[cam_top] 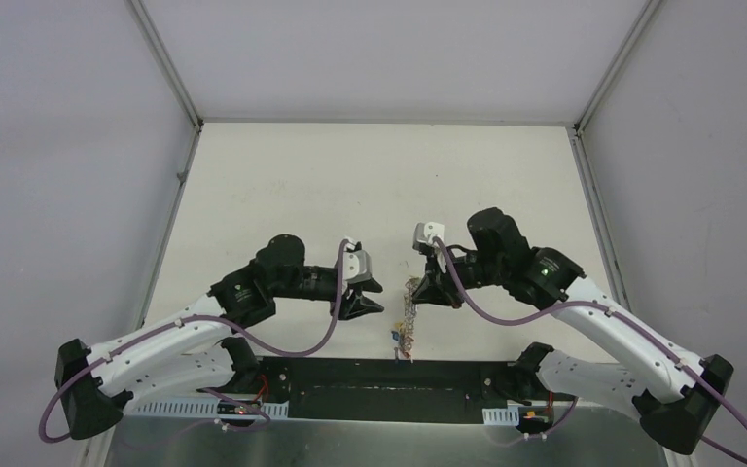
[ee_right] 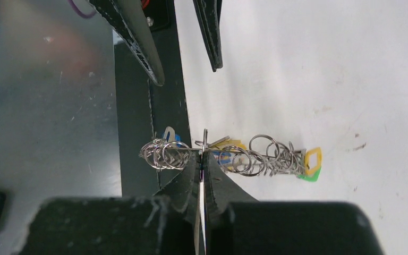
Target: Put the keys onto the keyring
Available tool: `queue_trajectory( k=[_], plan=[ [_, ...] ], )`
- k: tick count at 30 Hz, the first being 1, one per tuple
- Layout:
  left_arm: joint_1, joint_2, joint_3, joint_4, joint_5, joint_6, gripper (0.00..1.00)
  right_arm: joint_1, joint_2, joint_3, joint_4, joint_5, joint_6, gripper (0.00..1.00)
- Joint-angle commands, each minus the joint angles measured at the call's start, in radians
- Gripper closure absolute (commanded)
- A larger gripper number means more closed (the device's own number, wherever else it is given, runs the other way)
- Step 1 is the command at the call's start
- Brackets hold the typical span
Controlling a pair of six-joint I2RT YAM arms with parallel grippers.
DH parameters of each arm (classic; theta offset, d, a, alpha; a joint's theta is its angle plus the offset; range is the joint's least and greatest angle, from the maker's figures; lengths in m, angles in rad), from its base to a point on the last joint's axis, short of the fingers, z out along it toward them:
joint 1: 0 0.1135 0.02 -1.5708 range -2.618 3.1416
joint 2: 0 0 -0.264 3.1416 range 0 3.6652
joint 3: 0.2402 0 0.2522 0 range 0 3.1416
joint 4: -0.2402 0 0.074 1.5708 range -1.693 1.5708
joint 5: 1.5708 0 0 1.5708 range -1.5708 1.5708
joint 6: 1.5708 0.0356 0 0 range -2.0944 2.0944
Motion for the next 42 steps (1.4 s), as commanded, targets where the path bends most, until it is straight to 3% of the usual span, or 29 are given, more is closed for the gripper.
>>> queue_trajectory(
  k=[1,10,21,29,32,36,38,42],
  plan=[
    [-0.023,0.080,0.049,0.039,0.040,0.031,0.57,-0.002,0.054,0.137,-0.245,0.043,-0.081,1.00],
    [-0.099,0.208,-0.037,0.406,-0.032,-0.027,0.57,-0.002,0.081,0.194,-0.342,0.043,-0.029,1.00],
    [-0.154,0.318,-0.061,0.620,-0.012,-0.057,0.69,-0.002,0.088,0.236,-0.388,0.047,-0.018,1.00],
    [-0.170,0.335,-0.055,0.629,-0.010,-0.052,0.82,-0.002,0.094,0.232,-0.386,0.058,-0.009,1.00],
    [-0.171,0.335,-0.045,0.595,0.001,-0.036,0.93,-0.003,0.095,0.234,-0.385,0.063,-0.007,1.00],
    [-0.173,0.335,-0.028,0.528,0.011,-0.017,0.99,-0.003,0.093,0.237,-0.381,0.075,-0.005,1.00],
    [-0.174,0.335,-0.022,0.502,0.010,-0.010,0.98,-0.003,0.092,0.237,-0.378,0.084,-0.002,1.00],
    [-0.177,0.339,-0.017,0.486,-0.006,-0.005,0.85,-0.002,0.085,0.237,-0.365,0.087,0.003,1.00]
  ],
)
